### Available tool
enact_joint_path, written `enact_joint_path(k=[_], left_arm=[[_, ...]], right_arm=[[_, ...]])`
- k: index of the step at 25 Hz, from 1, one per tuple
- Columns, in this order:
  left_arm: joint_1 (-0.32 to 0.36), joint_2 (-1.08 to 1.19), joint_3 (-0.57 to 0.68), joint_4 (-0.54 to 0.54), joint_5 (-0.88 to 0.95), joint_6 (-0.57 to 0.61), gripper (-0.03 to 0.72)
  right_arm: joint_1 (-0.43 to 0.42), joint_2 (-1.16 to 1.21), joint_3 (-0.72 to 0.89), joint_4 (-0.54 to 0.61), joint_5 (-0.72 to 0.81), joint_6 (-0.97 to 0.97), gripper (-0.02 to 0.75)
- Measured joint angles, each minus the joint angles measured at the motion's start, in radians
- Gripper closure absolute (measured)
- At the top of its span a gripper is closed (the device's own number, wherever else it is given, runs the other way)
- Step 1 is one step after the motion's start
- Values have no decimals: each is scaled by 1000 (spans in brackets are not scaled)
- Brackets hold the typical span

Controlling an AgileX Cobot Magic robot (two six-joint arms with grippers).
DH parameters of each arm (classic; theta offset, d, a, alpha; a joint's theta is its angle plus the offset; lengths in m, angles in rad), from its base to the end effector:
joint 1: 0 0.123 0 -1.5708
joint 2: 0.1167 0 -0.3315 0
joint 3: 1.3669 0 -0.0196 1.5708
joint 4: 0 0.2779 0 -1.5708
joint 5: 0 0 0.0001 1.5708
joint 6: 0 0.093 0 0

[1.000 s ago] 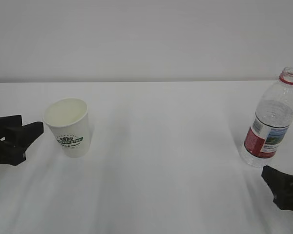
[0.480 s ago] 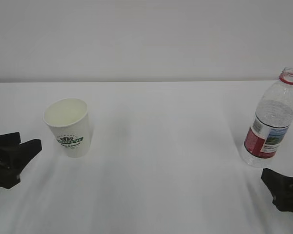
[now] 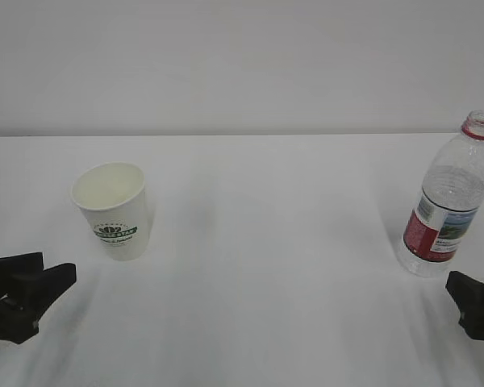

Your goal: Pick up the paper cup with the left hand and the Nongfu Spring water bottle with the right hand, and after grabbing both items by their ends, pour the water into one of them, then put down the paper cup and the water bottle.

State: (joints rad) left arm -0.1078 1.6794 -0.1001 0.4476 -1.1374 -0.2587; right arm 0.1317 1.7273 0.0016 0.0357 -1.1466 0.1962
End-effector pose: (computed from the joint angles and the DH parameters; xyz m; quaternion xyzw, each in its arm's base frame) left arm 0.1893 -0.0572 0.1376 0.1307 0.8125 -0.2117 0.5273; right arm 0.1700 0.0195 0.1193 0.0423 0.8578 0.0735 0.5070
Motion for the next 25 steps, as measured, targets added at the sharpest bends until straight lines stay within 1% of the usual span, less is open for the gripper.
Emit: enact_joint_path(k=[7, 15, 22, 25], left_arm=[[0, 21, 0, 70, -4, 0, 265], [0, 21, 0, 71, -4, 0, 265], [0, 21, 0, 71, -4, 0, 265], [0, 21, 0, 71, -4, 0, 265]], right_arm=[[0, 0, -75, -11, 0, 2, 157], [0, 8, -133, -15, 0, -2, 154], [0, 8, -144, -36, 0, -26, 124], [0, 8, -147, -44, 0, -29, 87]])
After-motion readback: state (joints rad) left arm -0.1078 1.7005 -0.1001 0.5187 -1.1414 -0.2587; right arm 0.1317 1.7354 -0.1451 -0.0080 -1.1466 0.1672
